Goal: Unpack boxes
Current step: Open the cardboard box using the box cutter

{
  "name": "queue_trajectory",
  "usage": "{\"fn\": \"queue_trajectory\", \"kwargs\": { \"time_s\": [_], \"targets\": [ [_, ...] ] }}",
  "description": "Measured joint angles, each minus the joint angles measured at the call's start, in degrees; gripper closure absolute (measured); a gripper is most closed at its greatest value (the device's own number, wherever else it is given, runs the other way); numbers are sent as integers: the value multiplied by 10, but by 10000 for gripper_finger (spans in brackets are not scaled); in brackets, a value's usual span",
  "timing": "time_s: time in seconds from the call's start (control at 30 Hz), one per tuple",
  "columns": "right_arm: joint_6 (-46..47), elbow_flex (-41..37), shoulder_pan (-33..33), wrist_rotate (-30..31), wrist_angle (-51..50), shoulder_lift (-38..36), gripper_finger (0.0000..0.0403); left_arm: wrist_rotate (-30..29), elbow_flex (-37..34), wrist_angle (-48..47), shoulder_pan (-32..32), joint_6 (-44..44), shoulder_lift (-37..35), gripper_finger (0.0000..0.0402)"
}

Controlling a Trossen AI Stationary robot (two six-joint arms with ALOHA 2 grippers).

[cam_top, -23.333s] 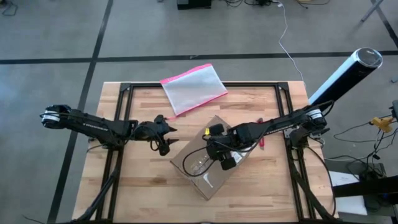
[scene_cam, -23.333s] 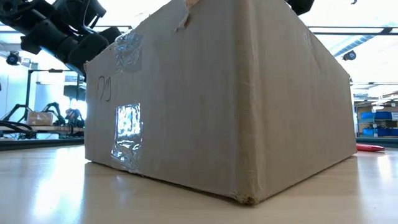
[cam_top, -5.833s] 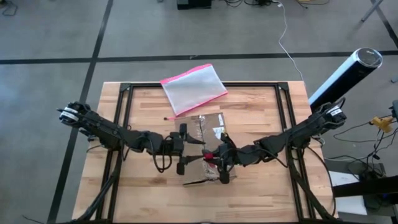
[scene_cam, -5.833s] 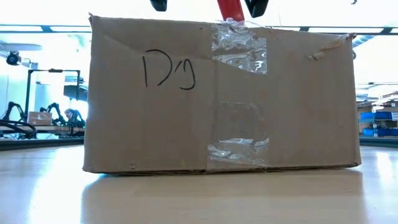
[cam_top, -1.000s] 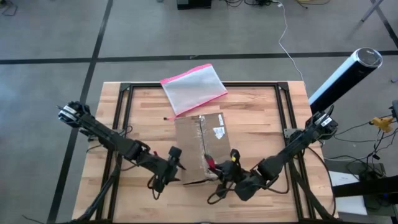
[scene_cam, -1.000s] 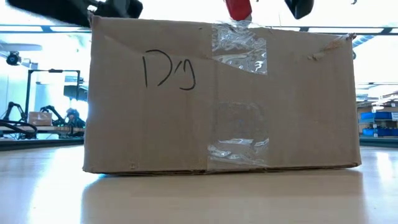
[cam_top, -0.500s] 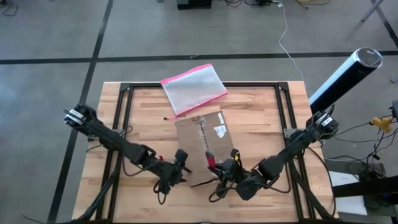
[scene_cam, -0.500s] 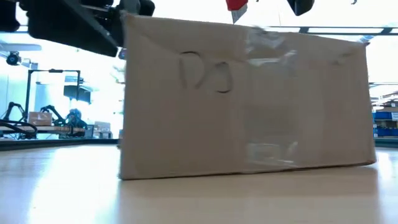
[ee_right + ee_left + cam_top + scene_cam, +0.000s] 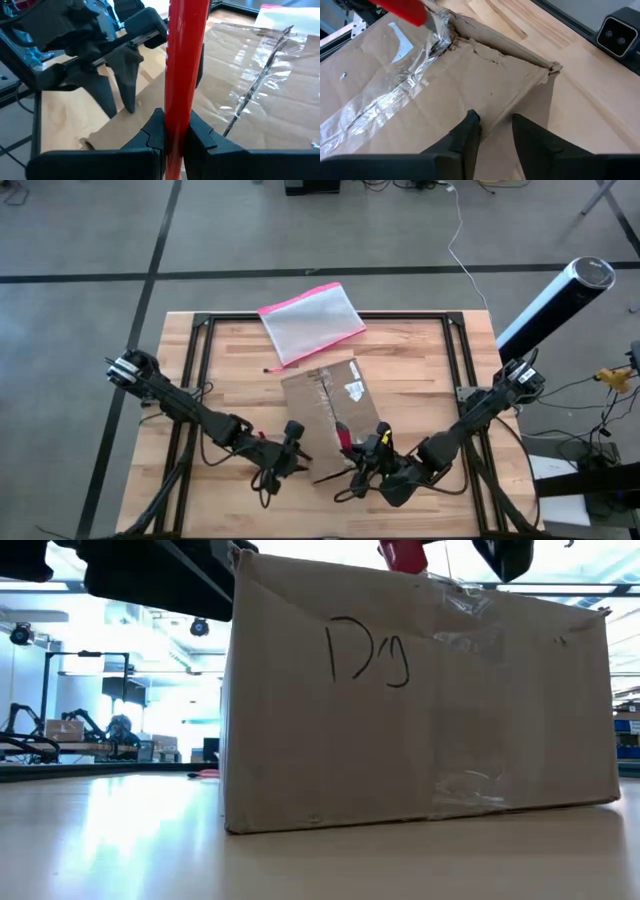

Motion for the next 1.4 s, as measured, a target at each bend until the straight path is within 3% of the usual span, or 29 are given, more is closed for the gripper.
{"fn": "queue_trajectory", "kwargs": {
  "time_s": [0.37, 0.67, 1.4],
  "targets": [
    [78, 52, -1, -9, -157, 4, 384, -22, 0, 16, 0, -53, 2, 356],
    [78, 52, -5, -5, -172, 4, 384, -33, -2, 40, 2, -86, 3, 397],
    [110, 51, -32, -53, -199, 31, 384, -35, -2, 50, 7, -94, 3, 401]
  ]
}}
